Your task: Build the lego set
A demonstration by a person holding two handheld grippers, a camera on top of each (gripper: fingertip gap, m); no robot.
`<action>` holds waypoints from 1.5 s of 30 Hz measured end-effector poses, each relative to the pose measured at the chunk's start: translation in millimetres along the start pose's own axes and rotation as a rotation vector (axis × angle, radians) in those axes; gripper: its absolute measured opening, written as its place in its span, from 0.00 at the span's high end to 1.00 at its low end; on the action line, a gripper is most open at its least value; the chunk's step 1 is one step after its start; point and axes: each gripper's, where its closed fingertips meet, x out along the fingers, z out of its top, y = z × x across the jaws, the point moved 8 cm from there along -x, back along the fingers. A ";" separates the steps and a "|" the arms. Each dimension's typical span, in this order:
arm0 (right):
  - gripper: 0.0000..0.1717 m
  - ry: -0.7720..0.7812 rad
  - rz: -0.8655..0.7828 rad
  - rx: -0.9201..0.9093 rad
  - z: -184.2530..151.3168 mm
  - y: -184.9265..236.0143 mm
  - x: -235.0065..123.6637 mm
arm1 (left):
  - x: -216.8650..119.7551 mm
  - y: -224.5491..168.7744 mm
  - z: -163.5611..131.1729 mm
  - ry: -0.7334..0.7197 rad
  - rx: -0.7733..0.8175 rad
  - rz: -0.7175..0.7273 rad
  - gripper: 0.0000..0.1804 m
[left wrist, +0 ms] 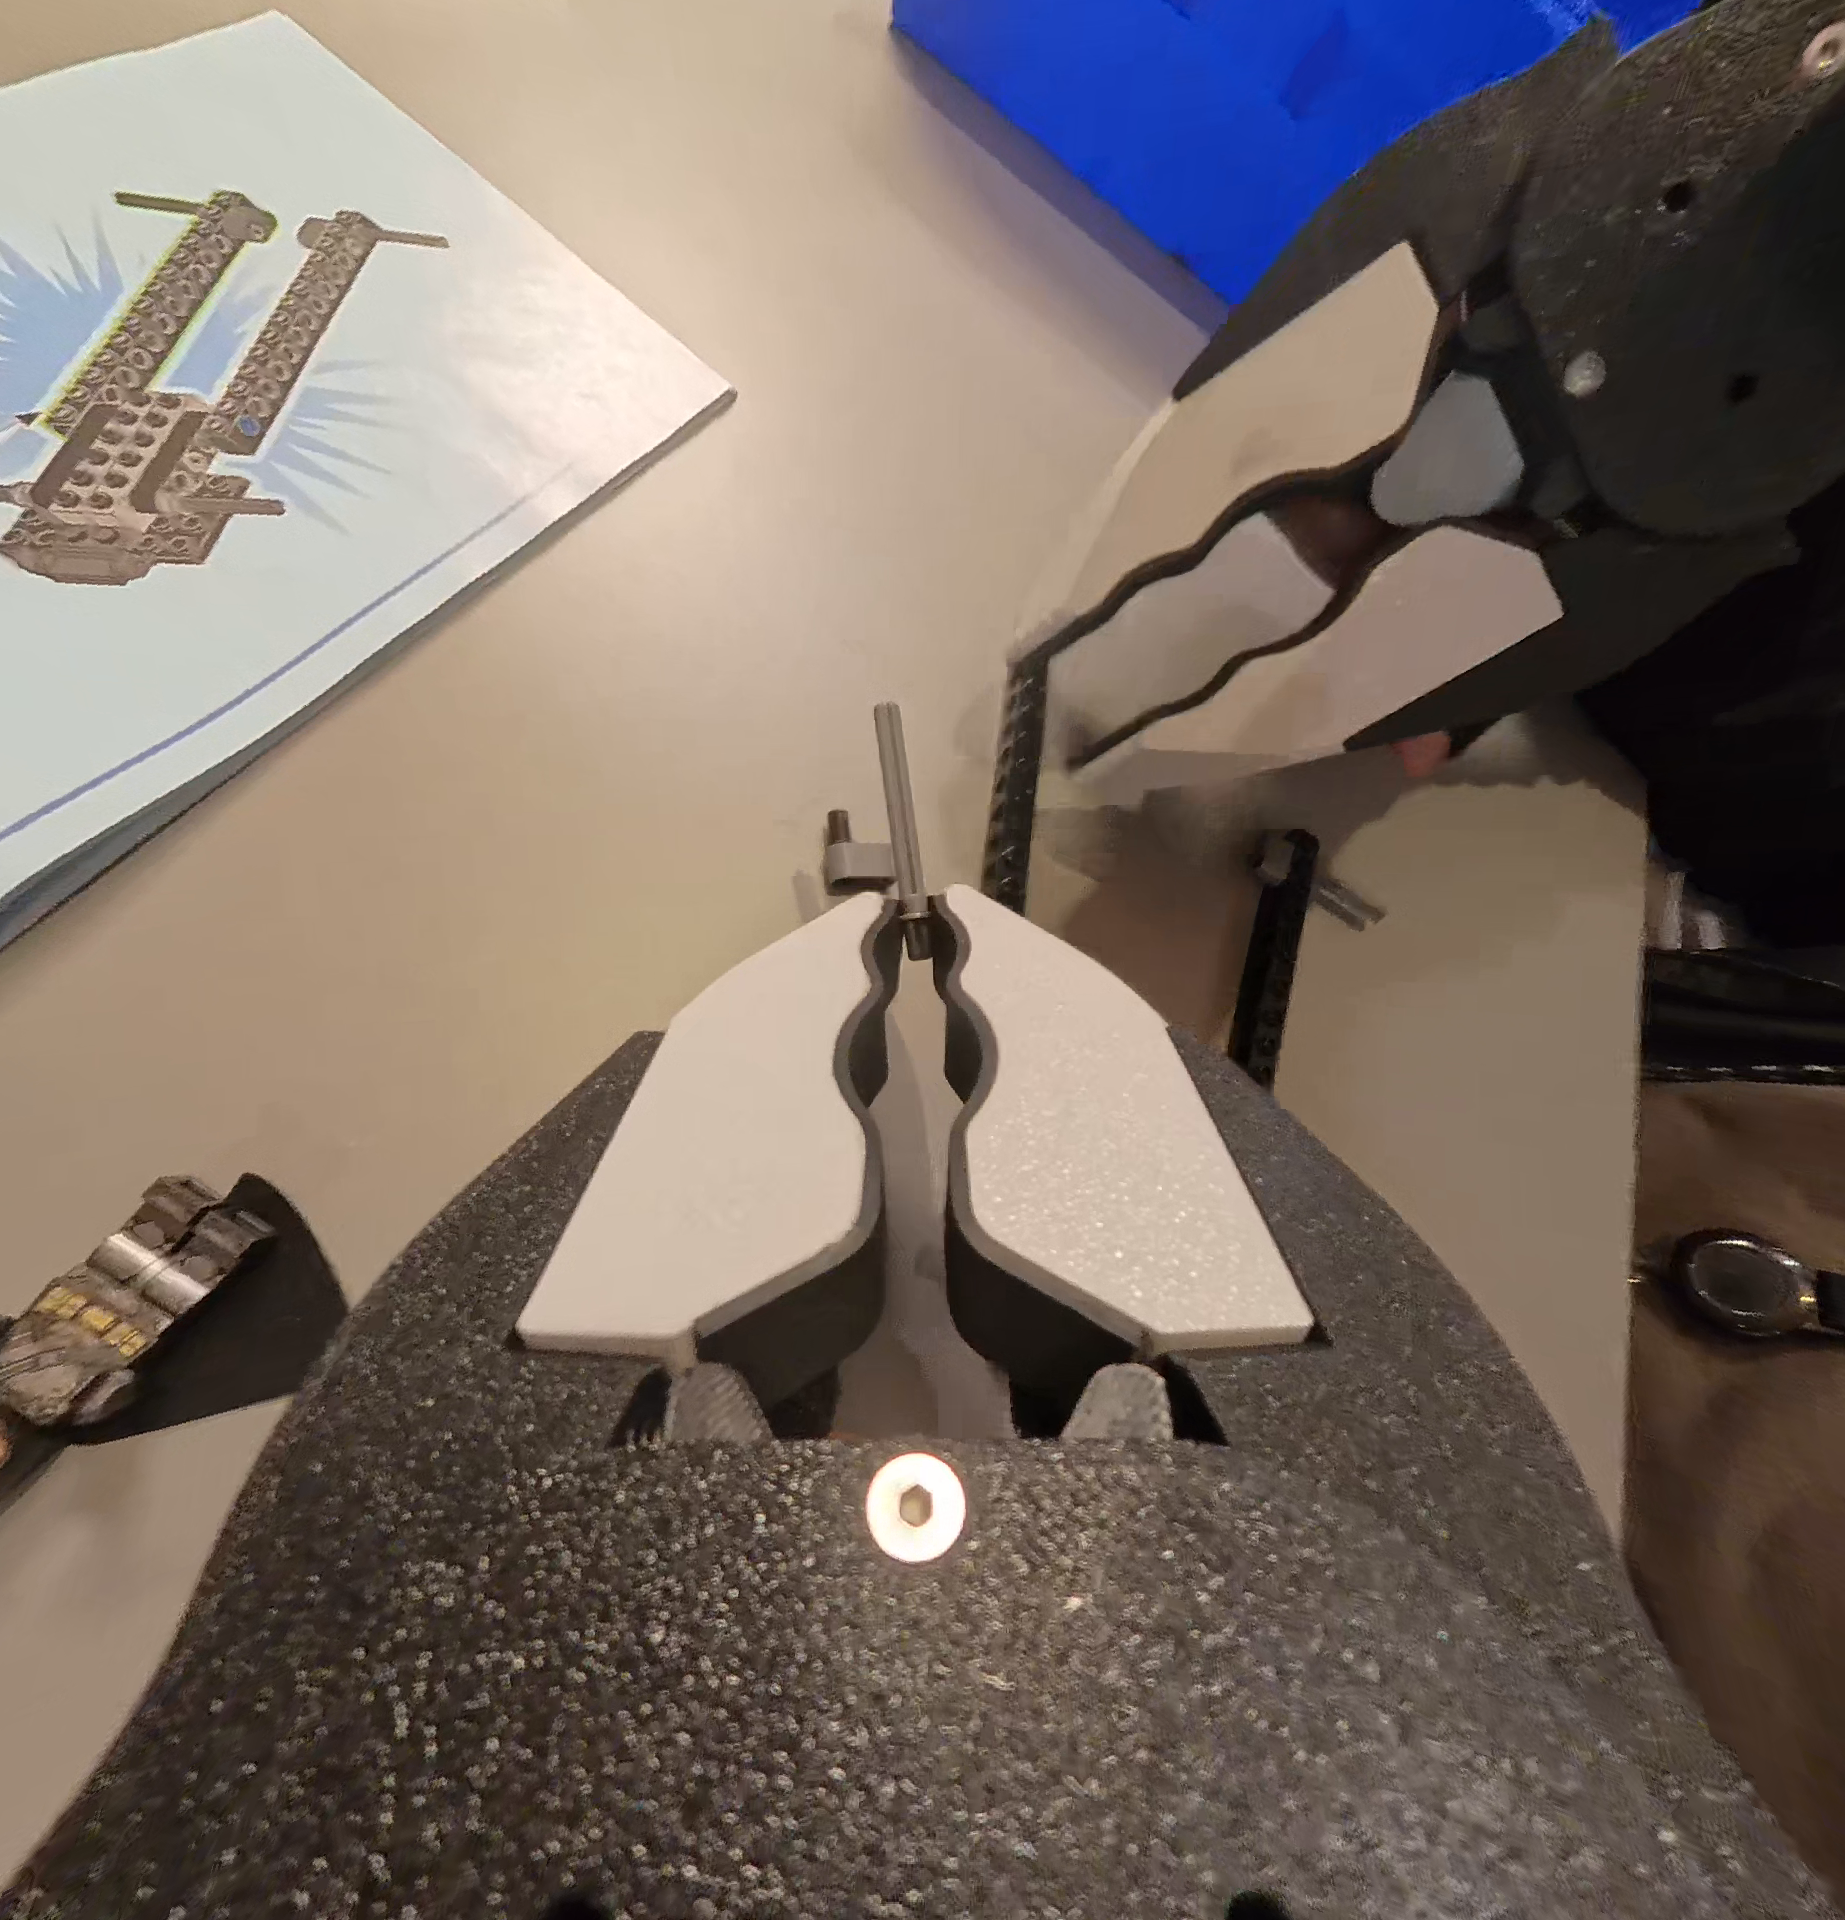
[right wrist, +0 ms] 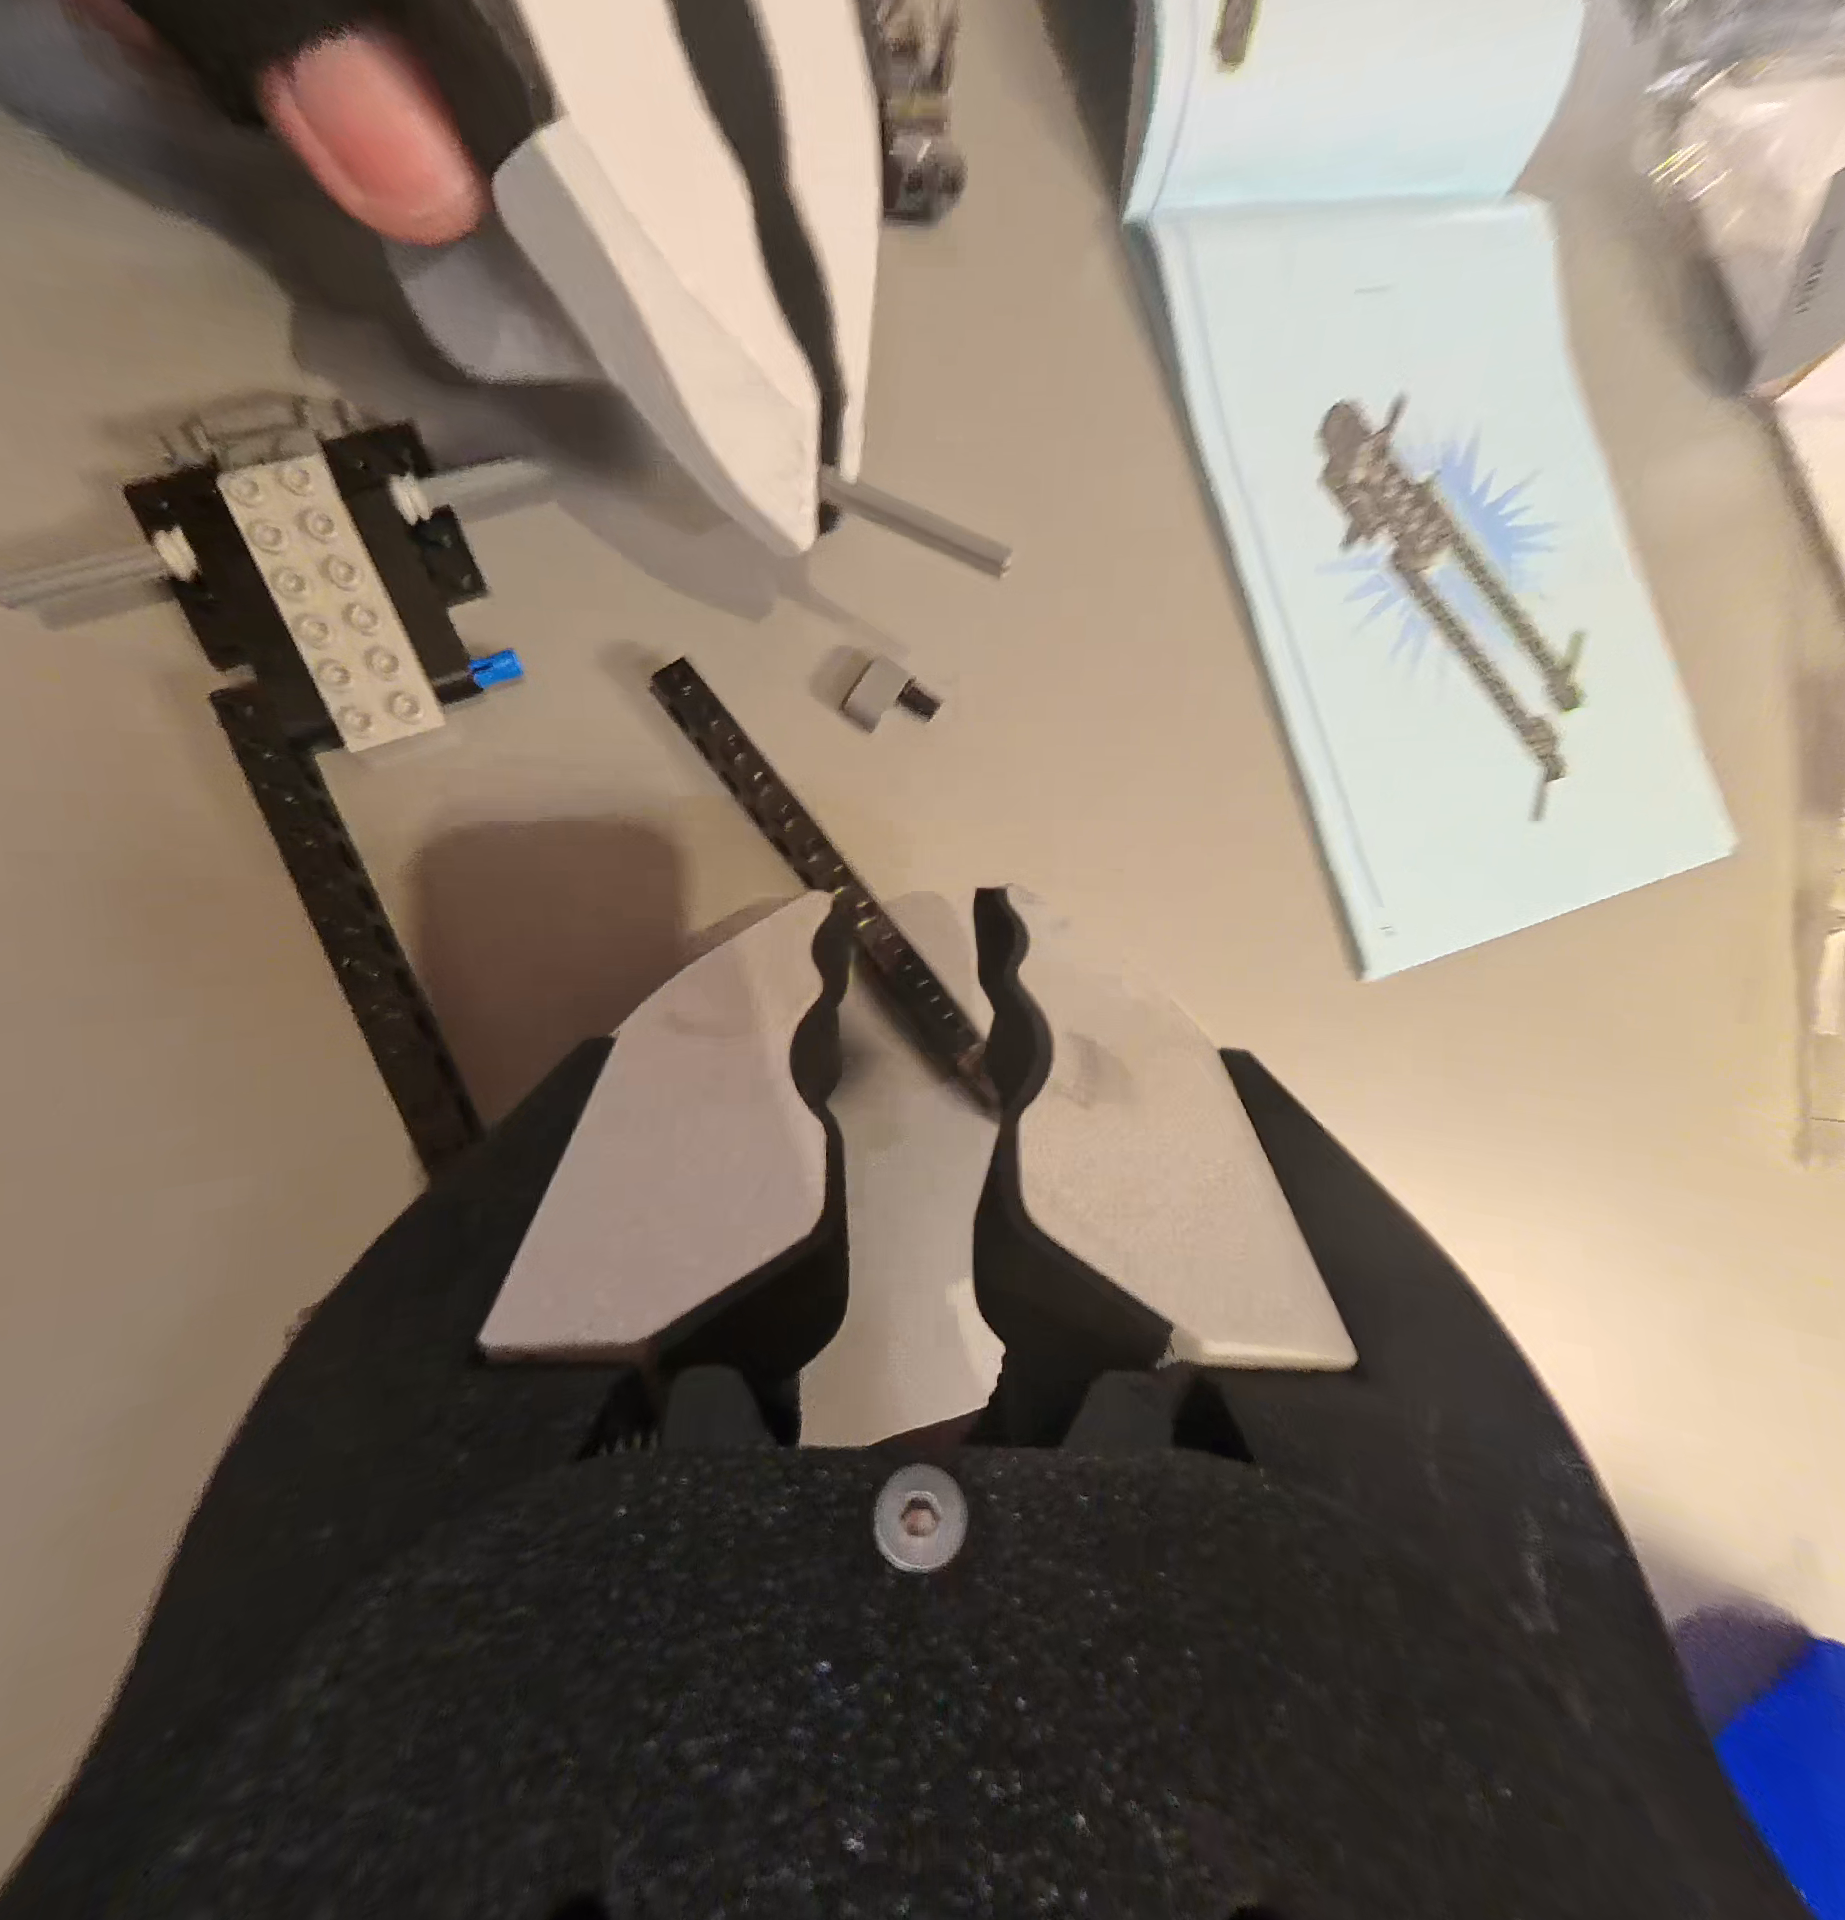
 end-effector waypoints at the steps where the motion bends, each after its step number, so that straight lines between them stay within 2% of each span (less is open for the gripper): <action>1: 0.86 -0.036 -0.022 0.002 2.5 -3.3 -3.6 | 0.0 -1.9 1.4 -0.022 -0.018 -0.036 0.97; 5: 0.86 -0.216 -0.075 -0.043 10.6 -7.8 -13.2 | 1.9 -10.5 7.4 -0.110 -0.107 -0.204 0.97; 8: 0.86 -0.304 -0.057 -0.015 11.6 -12.8 -17.4 | 5.1 -15.1 8.1 -0.117 -0.118 -0.262 0.97; 13: 0.83 -0.369 0.221 0.233 6.8 -16.3 -17.5 | 7.6 -22.1 9.4 -0.126 -0.075 -0.302 0.97; 17: 0.86 -0.455 0.365 0.343 10.7 -13.3 -18.6 | 10.8 -27.1 8.0 -0.100 -0.020 -0.327 0.97; 19: 0.94 -0.466 0.401 0.379 12.6 -11.9 -18.2 | 11.7 -29.5 7.3 -0.089 0.008 -0.340 0.97; 20: 0.95 -0.463 0.408 0.390 12.7 -11.6 -18.0 | 12.0 -30.3 6.7 -0.082 0.024 -0.342 0.97; 29: 0.92 -0.475 0.475 0.458 8.9 -11.9 -20.0 | 8.2 -31.4 9.3 -0.118 0.087 -0.323 0.97; 36: 0.90 -0.488 0.511 0.377 6.0 -4.7 -21.1 | 4.2 -35.1 9.7 -0.121 0.148 -0.322 0.97; 40: 0.91 -0.498 0.536 0.334 7.0 2.1 -20.7 | 5.4 -40.8 7.8 -0.092 0.192 -0.331 0.97; 45: 0.97 -0.494 0.524 0.294 7.4 7.3 -18.9 | 6.3 -43.3 6.1 -0.064 0.211 -0.326 0.97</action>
